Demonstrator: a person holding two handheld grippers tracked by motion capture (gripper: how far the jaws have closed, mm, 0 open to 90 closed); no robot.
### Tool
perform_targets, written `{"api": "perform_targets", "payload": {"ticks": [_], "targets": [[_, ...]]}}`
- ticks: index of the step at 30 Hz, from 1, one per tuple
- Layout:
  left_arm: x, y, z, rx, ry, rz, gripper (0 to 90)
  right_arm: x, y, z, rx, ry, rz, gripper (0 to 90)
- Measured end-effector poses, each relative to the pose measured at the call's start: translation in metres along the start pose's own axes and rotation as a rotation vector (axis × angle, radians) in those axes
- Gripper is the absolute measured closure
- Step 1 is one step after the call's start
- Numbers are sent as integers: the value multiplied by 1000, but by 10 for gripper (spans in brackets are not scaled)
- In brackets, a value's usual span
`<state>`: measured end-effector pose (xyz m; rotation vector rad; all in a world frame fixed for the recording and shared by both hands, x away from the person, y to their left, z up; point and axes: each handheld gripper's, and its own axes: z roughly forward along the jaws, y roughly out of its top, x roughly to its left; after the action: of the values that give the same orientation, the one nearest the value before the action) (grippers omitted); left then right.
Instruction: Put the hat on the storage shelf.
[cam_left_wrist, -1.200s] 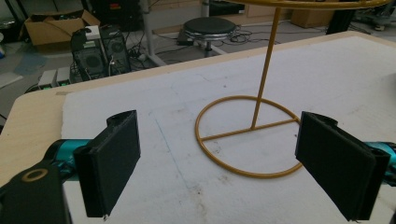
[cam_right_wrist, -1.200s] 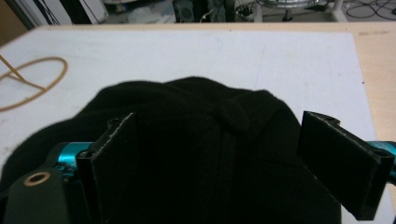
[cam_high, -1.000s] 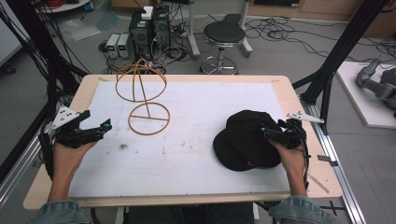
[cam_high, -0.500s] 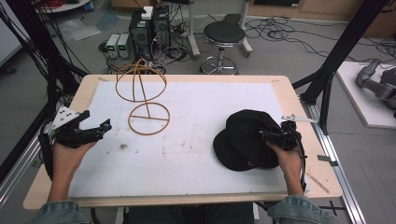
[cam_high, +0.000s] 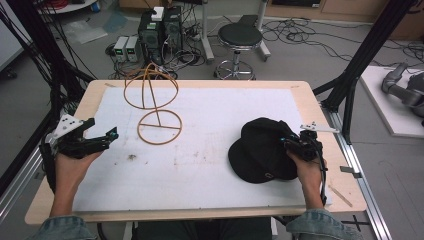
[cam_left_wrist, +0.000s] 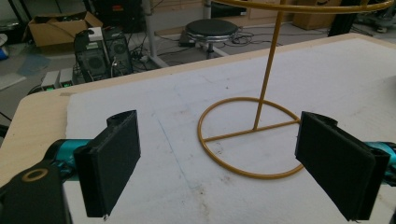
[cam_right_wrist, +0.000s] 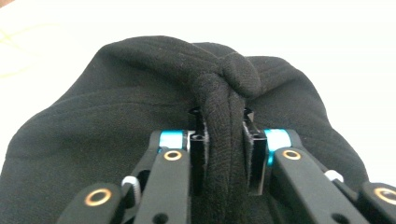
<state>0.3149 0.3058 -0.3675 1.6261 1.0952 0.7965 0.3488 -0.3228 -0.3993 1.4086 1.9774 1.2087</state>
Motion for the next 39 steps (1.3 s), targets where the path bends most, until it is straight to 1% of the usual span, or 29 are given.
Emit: {"api": "perform_targets", "payload": {"ticks": [1, 2, 6, 7, 9, 10, 11, 12, 14, 18, 19, 23, 24, 25, 26, 28, 30, 32, 33, 34, 37, 38, 39], "targets": [[1, 0, -1, -3, 2, -1, 145, 2, 1, -3, -15, -4, -6, 826], [1, 1, -1, -6, 3, -5, 145, 3, 3, -5, -29, -8, -12, 832], [2, 1, -3, -10, 5, -5, 145, 9, 8, -12, -67, -25, -36, 843], [2, 2, -4, -13, 8, -6, 145, 12, 10, -14, -75, -27, -32, 844], [2, 2, -5, -15, 7, -6, 145, 14, 12, -17, -95, -29, -39, 847], [3, 3, -6, -19, 9, -6, 145, 14, 12, -17, -95, -29, -39, 847], [4, 3, -8, -22, 12, -9, 145, 18, 14, -19, -110, -27, -43, 849], [4, 3, -8, -22, 12, -9, 145, 18, 14, -19, -110, -27, -43, 849], [5, 4, -9, -29, 16, -13, 145, 23, 18, -23, -133, -23, -46, 852], [8, 4, -13, -35, 21, -17, 145, 30, 23, -27, -154, -27, -53, 855], [9, 4, -14, -38, 21, -19, 145, 33, 27, -30, -170, -28, -66, 856], [12, 6, -19, -48, 31, -23, 145, 39, 32, -36, -189, -26, -63, 856], [13, 6, -20, -52, 34, -28, 145, 41, 36, -41, -209, -26, -68, 856], [14, 7, -21, -56, 38, -29, 145, 42, 38, -43, -217, -16, -67, 857], [15, 7, -22, -59, 37, -31, 145, 42, 38, -43, -217, -16, -67, 857], [16, 7, -23, -62, 40, -33, 145, 45, 45, -49, -247, -11, -69, 857], [16, 8, -24, -64, 41, -35, 145, 47, 48, -51, -253, -8, -67, 857], [16, 8, -24, -63, 41, -34, 145, 52, 57, -56, -271, 4, -84, 856], [16, 8, -23, -64, 41, -35, 144, 54, 61, -58, -274, 13, -82, 856], [16, 8, -23, -63, 41, -36, 144, 54, 61, -58, -274, 13, -82, 856], [16, 8, -23, -62, 39, -34, 145, 60, 72, -60, -291, 41, -93, 856], [17, 8, -23, -62, 40, -34, 145, 65, 79, -59, -295, 60, -103, 856], [17, 8, -23, -62, 40, -34, 145, 68, 83, -59, -300, 65, -115, 856]]}}
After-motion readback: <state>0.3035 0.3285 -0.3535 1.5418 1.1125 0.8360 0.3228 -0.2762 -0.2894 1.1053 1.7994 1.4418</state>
